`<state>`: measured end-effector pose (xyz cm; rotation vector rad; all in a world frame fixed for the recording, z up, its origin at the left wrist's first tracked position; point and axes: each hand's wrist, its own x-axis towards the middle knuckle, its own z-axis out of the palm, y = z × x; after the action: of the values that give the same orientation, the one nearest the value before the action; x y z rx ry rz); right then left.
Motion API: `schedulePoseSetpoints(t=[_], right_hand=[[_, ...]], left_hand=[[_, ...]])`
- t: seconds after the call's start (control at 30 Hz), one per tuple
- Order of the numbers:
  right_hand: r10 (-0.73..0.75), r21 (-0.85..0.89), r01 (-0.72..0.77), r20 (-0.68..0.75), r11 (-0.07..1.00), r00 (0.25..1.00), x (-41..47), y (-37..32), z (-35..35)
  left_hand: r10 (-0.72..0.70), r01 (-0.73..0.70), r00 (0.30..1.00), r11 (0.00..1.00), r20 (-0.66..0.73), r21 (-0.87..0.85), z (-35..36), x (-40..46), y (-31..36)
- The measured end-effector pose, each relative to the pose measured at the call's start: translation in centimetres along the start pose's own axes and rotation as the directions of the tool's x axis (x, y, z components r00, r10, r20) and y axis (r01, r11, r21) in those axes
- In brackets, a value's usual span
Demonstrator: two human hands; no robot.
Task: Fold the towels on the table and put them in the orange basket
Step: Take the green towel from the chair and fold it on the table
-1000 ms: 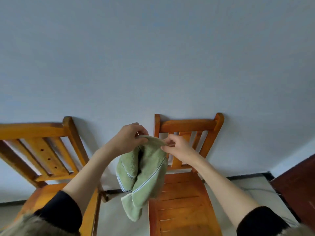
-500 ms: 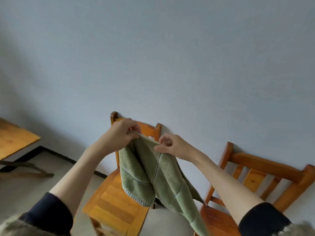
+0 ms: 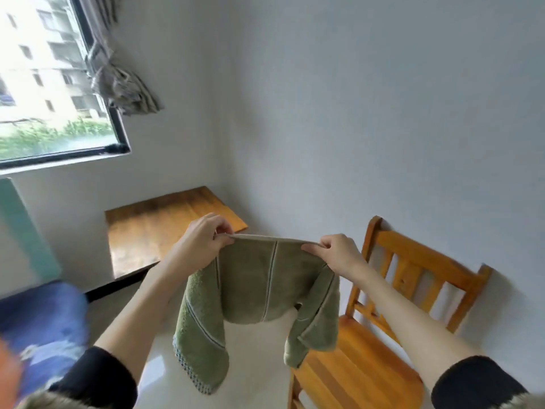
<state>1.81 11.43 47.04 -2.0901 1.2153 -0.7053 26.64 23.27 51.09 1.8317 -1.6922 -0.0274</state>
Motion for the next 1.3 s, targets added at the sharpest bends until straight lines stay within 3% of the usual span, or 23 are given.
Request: schedulePoseSetpoints(t=[0.17, 0.37, 0.63, 0.77, 0.93, 1.03, 1.2, 1.3], right_hand=[[-0.065, -0.037, 0.065, 0.000, 0.997, 0.998, 5.9, -4.2, 7.7], [-0.242, -0.255, 0.231, -0.015, 0.939, 0.970, 14.2, -8.1, 15.1], [-0.078, -0.131, 0.067, -0.078, 0.989, 0.994, 27.4, -8.7, 23.5], [0.003, -0.032, -0.005, -0.068, 0.999, 0.998, 34.0, -9.3, 26.0], [-0.023, 0.029, 0.026, -0.109, 0.999, 0.994, 40.7, -10.9, 27.5], [-0.051, 0.060, 0.054, -0.049, 0.997, 0.997, 44.5, -11.5, 28.7], [-0.064, 0.047, 0.061, 0.066, 0.997, 0.996, 51.2, -11.5, 32.6], [-0.056, 0.027, 0.052, 0.147, 0.998, 0.988, 55.4, -11.8, 35.8]], left_hand=[[-0.133, 0.134, 0.984, 0.991, -0.117, -0.004, -4.7, -0.3, -8.4], [-0.229, 0.242, 0.944, 0.970, -0.239, 0.025, -7.5, 1.5, -16.5], [-0.307, 0.347, 0.879, 0.937, -0.365, 0.048, -8.7, 6.9, -26.7], [-0.397, 0.443, 0.845, 0.895, -0.359, 0.053, -8.1, 10.9, -31.4], [-0.506, 0.579, 0.773, 0.809, -0.383, 0.100, -7.4, 13.7, -37.5], [-0.585, 0.642, 0.734, 0.763, -0.345, 0.073, -7.0, 15.2, -40.9], [-0.619, 0.665, 0.733, 0.740, -0.282, 0.103, -6.6, 18.3, -47.8], [-0.676, 0.716, 0.688, 0.691, -0.264, 0.101, -6.4, 20.7, -52.4]])
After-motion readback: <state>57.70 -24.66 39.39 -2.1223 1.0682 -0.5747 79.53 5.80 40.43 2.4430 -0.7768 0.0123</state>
